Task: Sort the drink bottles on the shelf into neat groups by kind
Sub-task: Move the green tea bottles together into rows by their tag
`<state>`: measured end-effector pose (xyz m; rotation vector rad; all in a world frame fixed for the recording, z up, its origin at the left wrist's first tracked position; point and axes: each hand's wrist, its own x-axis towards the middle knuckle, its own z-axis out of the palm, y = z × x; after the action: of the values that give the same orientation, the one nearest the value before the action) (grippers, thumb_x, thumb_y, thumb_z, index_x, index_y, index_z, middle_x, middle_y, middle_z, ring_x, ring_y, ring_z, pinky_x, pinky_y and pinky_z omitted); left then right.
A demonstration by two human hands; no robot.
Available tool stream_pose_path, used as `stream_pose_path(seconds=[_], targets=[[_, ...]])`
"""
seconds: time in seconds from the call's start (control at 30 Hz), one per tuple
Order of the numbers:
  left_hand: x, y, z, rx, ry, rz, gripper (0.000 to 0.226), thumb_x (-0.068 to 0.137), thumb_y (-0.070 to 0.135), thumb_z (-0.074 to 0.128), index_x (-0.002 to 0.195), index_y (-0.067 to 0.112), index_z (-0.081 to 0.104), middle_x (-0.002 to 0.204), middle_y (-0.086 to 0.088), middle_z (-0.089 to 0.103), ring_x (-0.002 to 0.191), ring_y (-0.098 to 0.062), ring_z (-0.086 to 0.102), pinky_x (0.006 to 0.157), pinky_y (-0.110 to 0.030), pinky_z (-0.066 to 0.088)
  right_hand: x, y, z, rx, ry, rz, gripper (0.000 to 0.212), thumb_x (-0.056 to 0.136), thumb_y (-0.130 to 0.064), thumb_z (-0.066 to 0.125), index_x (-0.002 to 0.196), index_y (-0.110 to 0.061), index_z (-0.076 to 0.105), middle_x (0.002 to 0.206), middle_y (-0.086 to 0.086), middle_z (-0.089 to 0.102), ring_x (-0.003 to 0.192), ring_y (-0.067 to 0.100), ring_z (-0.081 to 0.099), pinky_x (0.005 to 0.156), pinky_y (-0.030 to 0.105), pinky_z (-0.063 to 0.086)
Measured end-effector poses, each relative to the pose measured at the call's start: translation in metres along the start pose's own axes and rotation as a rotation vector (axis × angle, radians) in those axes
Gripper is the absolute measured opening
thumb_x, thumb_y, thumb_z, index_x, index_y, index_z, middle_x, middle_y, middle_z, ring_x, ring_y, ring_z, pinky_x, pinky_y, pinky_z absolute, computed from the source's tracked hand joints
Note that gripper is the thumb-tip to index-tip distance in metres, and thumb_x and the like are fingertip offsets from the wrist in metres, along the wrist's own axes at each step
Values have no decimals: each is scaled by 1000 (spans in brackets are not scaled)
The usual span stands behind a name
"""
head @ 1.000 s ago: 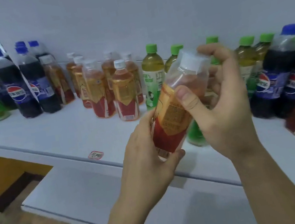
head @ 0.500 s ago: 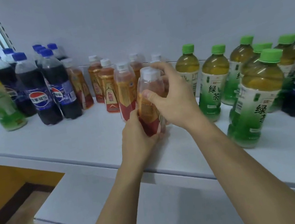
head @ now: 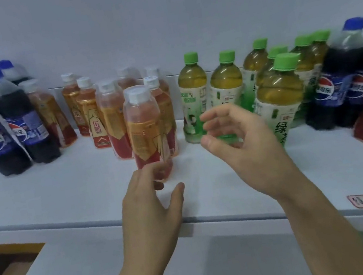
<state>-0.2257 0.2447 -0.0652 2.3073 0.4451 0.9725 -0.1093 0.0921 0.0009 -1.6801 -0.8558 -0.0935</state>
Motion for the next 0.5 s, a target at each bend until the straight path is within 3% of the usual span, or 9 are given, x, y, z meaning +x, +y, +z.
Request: stream_pose_path(seconds=[0.1, 0.23, 0.3, 0.4, 0.5], targets=[[-2, 43, 27, -63, -255, 188, 39, 89, 34, 70, 124, 42, 54, 105, 25, 58, 102, 2, 56, 78, -11, 45, -28, 4, -53, 42, -45, 34, 19, 92, -18, 74, 107, -29, 70, 99, -5, 73, 99, 14, 69, 81, 28, 59], [-14, 93, 81, -46, -629, 427, 37, 92, 50, 58, 127, 37, 59, 116, 25, 57, 109, -1, 55, 91, -18, 44, -60, 12, -133, -33, 87, 53, 19, 93, -15, 73, 107, -28, 70, 98, 0, 74, 98, 21, 70, 79, 36, 61], [-18, 115, 111, 33, -700, 523, 44, 93, 55, 53, 132, 36, 58, 126, 24, 53, 118, -3, 50, 98, -27, 43, -71, 21, -174, -67, 168, 74, 17, 91, -21, 72, 106, -30, 70, 96, 2, 74, 95, 22, 71, 77, 37, 61], [-21, 147, 149, 162, -751, 563, 53, 95, 63, 43, 142, 38, 45, 145, 19, 36, 136, -7, 32, 107, -34, 33, -73, 41, -234, -113, 298, 89, 19, 92, -11, 73, 101, -27, 71, 92, 4, 74, 88, 28, 71, 76, 40, 60], [-23, 177, 182, 214, -796, 531, 53, 95, 64, 37, 139, 35, 39, 156, 9, 22, 144, -12, 13, 108, -41, 23, -53, 58, -280, -133, 452, 52, 20, 88, -11, 74, 99, -28, 69, 93, -4, 73, 84, 15, 67, 72, 30, 55]])
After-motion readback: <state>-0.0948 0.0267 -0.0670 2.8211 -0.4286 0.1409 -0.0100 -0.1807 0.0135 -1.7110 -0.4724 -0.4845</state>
